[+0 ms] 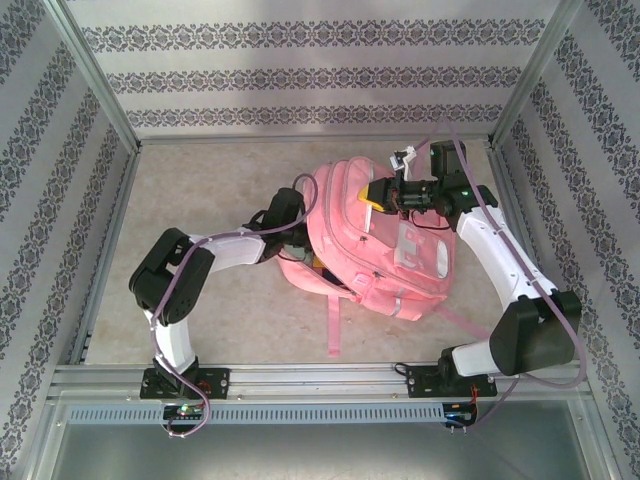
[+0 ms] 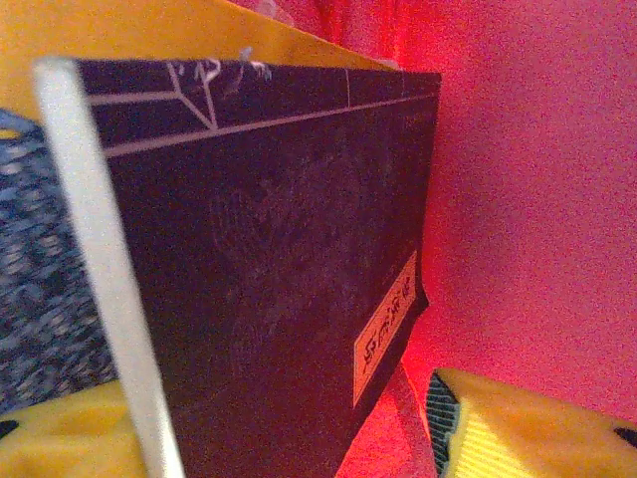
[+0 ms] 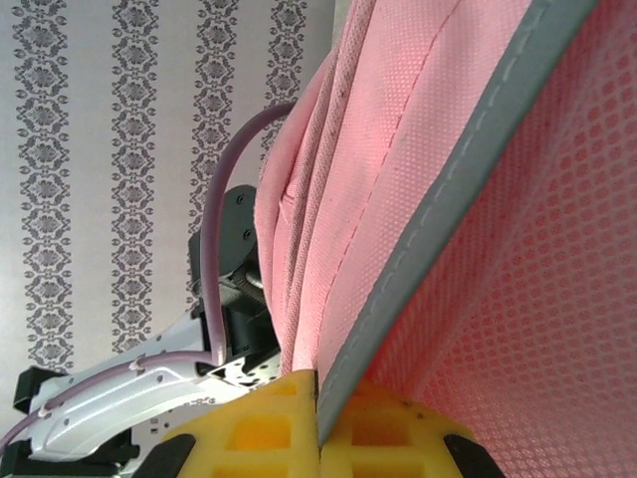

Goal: Pack the student bag
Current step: Place the book in the student bag, then close the student bag at the center of the table.

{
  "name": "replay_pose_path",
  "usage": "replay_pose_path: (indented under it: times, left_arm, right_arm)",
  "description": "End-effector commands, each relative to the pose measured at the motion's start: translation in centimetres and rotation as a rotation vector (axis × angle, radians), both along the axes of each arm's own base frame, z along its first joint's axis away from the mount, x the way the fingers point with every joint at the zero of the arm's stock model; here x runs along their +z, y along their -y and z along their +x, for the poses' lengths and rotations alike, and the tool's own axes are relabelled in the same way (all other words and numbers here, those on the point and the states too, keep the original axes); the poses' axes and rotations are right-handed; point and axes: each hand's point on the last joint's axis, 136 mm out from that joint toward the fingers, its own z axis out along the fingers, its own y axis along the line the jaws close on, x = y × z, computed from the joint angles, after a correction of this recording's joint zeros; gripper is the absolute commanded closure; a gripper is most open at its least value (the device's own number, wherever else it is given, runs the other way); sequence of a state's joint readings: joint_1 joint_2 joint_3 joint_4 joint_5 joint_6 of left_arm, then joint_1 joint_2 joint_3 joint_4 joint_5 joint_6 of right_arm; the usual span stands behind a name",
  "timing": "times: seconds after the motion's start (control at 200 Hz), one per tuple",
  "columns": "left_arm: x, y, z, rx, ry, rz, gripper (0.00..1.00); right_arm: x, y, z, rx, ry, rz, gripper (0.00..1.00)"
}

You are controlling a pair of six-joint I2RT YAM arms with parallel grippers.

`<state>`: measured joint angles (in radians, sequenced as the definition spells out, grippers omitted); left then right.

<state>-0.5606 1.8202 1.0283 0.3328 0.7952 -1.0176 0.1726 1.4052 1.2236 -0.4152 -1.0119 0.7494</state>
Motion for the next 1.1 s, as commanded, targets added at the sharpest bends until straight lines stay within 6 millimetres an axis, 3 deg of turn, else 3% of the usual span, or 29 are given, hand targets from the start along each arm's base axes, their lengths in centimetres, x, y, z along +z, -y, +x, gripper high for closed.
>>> replay_pose_path:
  times: [0.0, 0.07, 0.19, 0.275, 0.34, 0.56, 0.739, 0.974, 1.099]
  left_arm:
    - [2.5, -3.9, 0.4, 0.11, 0.098, 0.091, 0.36]
    - [2.0, -7.9, 0.2, 0.216, 0.103, 0.22, 0.35]
    - [2.9, -13.8, -0.6, 0.363, 0.157, 0.399, 0.35]
    - [3.8, -16.4, -1.5, 0.418, 0.203, 0.493, 0.37]
    - [4.1, -17.1, -2.3, 0.429, 0.217, 0.501, 0.39]
    - [2.4, -16.8, -4.9, 0.347, 0.198, 0.531, 0.43]
    - [1.5, -13.8, -7.4, 0.249, 0.232, 0.565, 0.44]
    - [-2.1, -8.7, -11.0, 0.124, 0.287, 0.704, 0.43]
    - [-4.0, -6.4, -11.4, 0.08, 0.314, 0.793, 0.45]
  right_arm:
    - [1.2, 0.0, 0.4, -0.005, 0.102, -0.014, 1.0]
    - [-0.1, 0.2, 1.0, -0.042, 0.082, -0.049, 1.0]
    - [-2.1, -0.2, 1.9, -0.089, 0.068, -0.111, 1.0]
    - [-3.8, -0.6, 2.9, -0.151, 0.04, -0.164, 1.0]
    - [-5.1, -0.9, 3.8, -0.211, 0.017, -0.197, 1.0]
    - [-8.8, -3.1, 6.4, -0.32, -0.067, -0.263, 1.0]
    - [-11.4, -3.0, 8.2, -0.438, -0.142, -0.282, 1.0]
    - [-10.9, -1.6, 8.8, -0.533, -0.121, -0.291, 0.96]
    - [-10.8, -1.3, 8.6, -0.552, -0.139, -0.271, 0.97]
